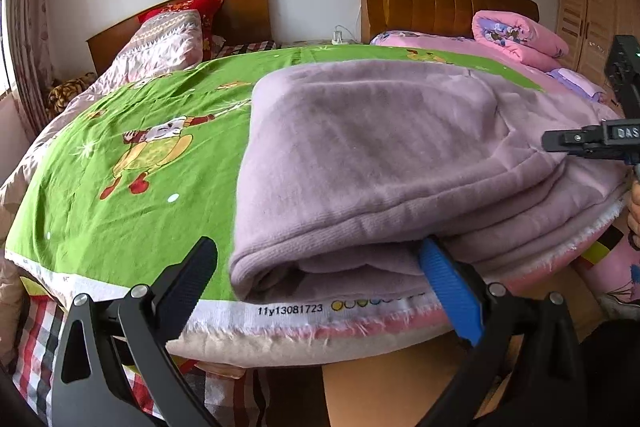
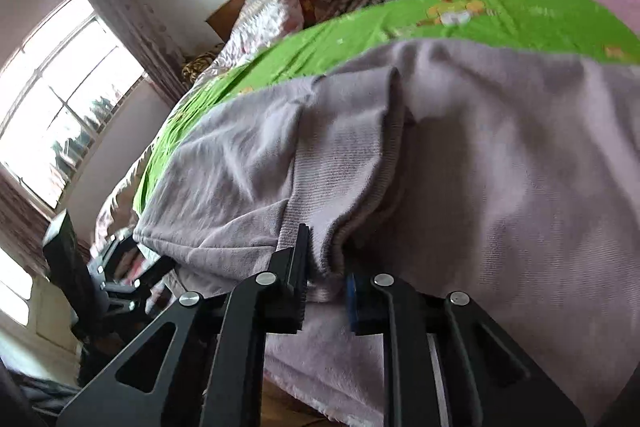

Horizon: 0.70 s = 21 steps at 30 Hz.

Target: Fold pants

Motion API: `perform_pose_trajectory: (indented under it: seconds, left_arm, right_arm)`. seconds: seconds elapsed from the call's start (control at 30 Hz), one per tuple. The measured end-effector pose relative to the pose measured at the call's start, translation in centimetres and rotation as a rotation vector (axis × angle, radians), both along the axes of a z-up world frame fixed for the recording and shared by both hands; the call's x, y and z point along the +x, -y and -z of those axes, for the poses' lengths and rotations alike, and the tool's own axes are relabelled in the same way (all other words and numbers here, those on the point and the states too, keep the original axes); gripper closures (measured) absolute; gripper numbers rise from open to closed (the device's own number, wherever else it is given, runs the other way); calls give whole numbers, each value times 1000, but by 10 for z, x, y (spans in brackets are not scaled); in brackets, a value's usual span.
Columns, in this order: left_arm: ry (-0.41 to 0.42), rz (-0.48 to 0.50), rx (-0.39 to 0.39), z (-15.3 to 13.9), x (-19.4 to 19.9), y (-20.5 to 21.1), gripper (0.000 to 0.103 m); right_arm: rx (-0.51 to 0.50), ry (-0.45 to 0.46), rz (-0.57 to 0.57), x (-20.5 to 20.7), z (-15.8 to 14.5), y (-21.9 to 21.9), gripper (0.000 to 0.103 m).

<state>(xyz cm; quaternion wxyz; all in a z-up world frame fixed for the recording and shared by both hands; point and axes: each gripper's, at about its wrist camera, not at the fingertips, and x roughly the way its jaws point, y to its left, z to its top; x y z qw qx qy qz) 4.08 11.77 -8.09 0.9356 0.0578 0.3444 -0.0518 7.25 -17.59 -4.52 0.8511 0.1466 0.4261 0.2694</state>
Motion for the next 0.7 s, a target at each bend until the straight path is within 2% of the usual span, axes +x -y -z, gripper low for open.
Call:
perform_pose_trajectory:
  seconds: [0.17,0.27,0.33,0.43,0.53,0.6,0.67,0.7]
  left_arm:
    - [22,-10,51,-10,-1,7,2]
    - [55,8,64,-21,-8,13,2]
    - [49,12,77,-21,-7,14,2]
    - [1,4,105,-8,0,14,2]
    - [-26,18,137,0,0,16,2]
    - [-46,30,135,-4,-1,13,2]
    - [-59,55,126,-20,-9,10,2]
    - [-40,73,97,-32,-16,9,2]
  right_arm:
    - [-20,122,14,-13,-31,-1,88]
    - [-28,149,16,-22,-43,7,88]
    - [-44,124,23,-24,-35,11,88]
    - [-101,64,53,-26,-7,20,89]
    - [-59,29,38,-22,9,25,88]
    - [-61,21,41,-20,8,25,78]
    - [-88,30,47,-23,0,28,53]
    - [-100,53,61,-27,-7,30,35]
